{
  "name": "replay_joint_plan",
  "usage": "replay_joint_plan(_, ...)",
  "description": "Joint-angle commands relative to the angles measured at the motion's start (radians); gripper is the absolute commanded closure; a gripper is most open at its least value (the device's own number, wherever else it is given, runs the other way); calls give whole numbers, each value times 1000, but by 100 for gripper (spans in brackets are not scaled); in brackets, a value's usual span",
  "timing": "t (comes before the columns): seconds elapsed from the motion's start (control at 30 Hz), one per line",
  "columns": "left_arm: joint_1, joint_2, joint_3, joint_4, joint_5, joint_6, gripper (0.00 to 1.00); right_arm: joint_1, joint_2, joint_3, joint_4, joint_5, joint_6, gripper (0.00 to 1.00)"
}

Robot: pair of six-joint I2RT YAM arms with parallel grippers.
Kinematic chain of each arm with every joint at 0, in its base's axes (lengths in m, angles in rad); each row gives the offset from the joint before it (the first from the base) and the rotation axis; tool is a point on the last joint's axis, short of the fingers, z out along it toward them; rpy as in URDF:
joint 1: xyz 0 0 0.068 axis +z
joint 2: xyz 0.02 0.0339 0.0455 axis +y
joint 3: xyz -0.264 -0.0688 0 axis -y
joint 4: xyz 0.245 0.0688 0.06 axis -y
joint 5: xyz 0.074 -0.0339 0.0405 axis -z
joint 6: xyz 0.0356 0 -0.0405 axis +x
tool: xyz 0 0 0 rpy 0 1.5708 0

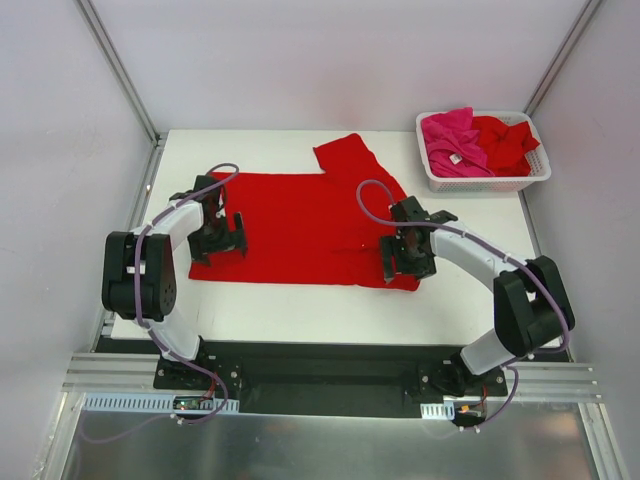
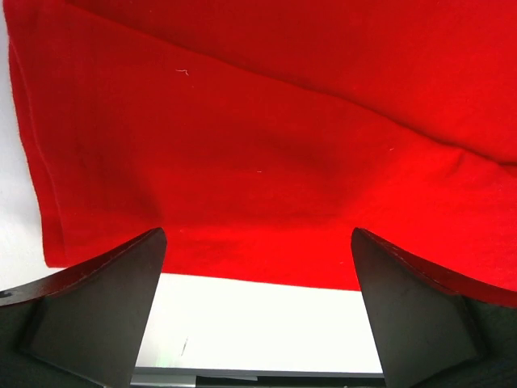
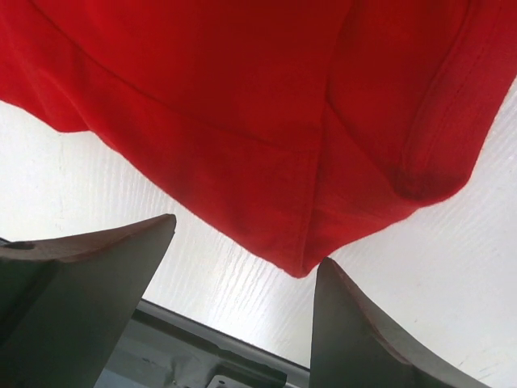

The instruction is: Fold and stack the t-shirts

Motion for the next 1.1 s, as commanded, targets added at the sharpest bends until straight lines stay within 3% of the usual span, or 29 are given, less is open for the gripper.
replay_joint_plan(0.0,14,-9,23,18,25,19,1,2,21,20,31,4,-9,23)
replay_joint_plan(0.63,11,-121,-167,76,139,-4,1,2,175,84,-25,-42,-35,23)
replay_joint_plan(1.07,5,-234,-206,23,154,13,1,8,169,112,-205,-5,-70,23)
